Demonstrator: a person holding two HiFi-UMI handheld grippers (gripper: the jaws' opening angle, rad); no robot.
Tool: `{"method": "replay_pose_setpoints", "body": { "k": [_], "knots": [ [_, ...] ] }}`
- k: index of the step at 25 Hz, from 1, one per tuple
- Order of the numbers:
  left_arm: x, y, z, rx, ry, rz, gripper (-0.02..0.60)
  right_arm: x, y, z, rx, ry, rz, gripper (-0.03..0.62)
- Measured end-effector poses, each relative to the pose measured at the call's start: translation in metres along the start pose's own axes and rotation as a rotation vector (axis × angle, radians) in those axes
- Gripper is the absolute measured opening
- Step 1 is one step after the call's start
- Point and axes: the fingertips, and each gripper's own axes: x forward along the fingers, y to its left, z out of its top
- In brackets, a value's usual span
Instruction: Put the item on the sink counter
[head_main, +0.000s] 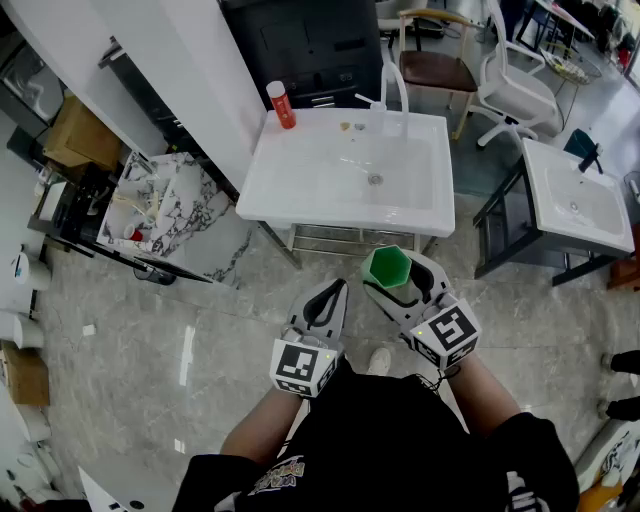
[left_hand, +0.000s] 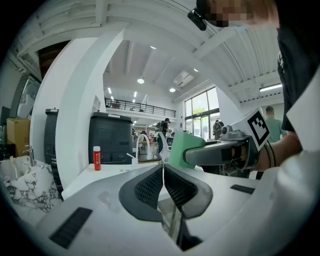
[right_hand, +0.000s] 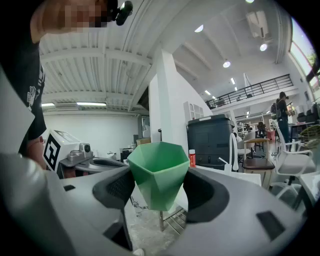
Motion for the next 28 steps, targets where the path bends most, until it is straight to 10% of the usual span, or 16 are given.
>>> {"method": "replay_pose_setpoints", "body": {
  "k": [28],
  "knots": [
    [0.006, 0.023, 0.000, -0.009, 0.007, 0.006, 0.020, 0.026, -0.001, 0.004, 0.008, -0.010, 0.035, 0.354]
  ]
}}
